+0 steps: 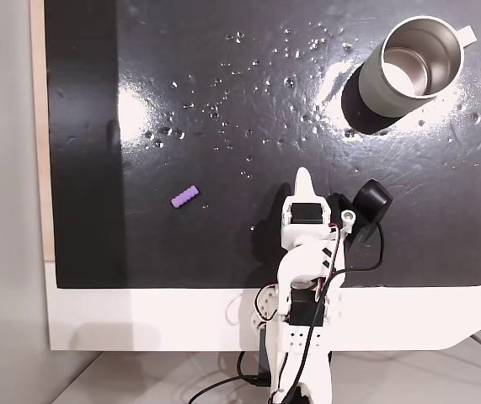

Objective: Grasp a pengrip and put it in the cup.

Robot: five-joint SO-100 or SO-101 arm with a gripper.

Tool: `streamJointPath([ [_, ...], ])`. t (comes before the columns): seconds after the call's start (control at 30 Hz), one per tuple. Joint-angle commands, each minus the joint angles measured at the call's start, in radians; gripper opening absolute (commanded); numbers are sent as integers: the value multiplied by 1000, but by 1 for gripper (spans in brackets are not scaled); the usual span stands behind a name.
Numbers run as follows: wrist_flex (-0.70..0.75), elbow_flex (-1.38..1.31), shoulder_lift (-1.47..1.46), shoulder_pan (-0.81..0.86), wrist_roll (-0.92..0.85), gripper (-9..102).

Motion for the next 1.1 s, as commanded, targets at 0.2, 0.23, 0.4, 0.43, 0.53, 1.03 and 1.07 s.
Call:
streamJointPath([
  [0.2, 2, -5, 17, 0, -57, 0],
  [0.23, 2, -5, 17, 0, -57, 0],
  [0.4, 2, -5, 17, 0, -55, 0],
  [0.43, 2, -5, 17, 0, -55, 0],
  [0.53, 3, -6, 17, 0, -55, 0],
  [1.03, 179, -634, -403, -100, 89, 0],
  [1.07, 193, -701, -468, -101, 107, 0],
])
